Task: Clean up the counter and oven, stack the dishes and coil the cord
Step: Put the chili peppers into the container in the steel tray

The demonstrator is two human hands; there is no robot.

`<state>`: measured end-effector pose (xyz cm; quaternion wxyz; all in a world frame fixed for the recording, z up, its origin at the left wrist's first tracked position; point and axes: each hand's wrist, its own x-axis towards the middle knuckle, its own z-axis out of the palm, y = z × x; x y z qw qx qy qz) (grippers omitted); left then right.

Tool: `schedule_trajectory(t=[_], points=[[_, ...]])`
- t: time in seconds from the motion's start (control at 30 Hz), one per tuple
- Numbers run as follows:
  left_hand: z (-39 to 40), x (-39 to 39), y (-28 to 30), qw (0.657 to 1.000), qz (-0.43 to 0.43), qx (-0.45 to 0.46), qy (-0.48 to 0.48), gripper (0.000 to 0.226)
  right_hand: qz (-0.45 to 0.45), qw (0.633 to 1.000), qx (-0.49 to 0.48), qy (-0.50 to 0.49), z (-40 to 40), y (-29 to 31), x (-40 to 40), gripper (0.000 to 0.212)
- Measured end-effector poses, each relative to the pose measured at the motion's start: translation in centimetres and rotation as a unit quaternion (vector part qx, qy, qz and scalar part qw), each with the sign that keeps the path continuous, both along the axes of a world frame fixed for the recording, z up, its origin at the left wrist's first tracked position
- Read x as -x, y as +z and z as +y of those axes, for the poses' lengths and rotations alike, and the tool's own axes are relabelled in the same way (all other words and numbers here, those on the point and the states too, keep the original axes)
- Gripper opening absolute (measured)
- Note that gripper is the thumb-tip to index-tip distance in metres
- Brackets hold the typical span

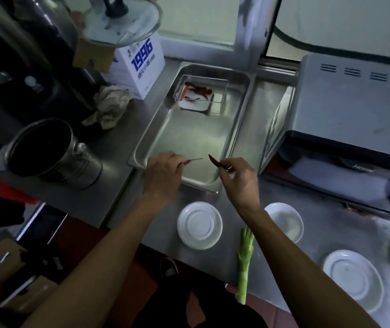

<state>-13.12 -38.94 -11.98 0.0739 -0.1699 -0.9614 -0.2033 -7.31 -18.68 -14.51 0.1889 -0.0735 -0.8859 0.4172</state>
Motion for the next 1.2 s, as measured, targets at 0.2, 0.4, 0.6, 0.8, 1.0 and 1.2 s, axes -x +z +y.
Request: schedule_trajectory(t=[0.2, 0.4, 0.6, 0.8, 1.0, 1.2], points=[[1.2, 6.0, -0.8, 0.997, -0.003, -0.011, -0.07, 0.016, -0.027, 0.998, -0.002, -0.053, 1.1, -1.6, 3.6, 0.016], [1.0, 13.8, -2.2, 0.994, -0.013, -0.023, -0.106, 0.01, -0.019, 0.995, -0.009, -0.102, -0.3, -1.9, 9.3, 0.015], [0.1, 21.0, -3.4, 0.989, -0.038, -0.032, -0.136, 0.011, -0.047, 0.99, -0.028, -0.127, -2.0, -2.1, 15.8, 0.015], [1.6, 27.3, -2.9, 0.99, -0.061, -0.065, -0.11, 0.015, -0.05, 0.987, -0.034, -0.149, -2.1, -1.7, 20.6, 0.016], [3.4, 33.6, -2.9, 0.991, -0.077, -0.063, -0.092, 0.019, -0.047, 0.991, -0.035, -0.124, 0.1, -1.4, 25.4, 0.019], [6.0, 37.9, -5.3, 0.986, -0.078, 0.002, -0.148, 0.016, -0.057, 0.99, -0.06, -0.116, 1.8, -2.8, 30.6, 0.017]])
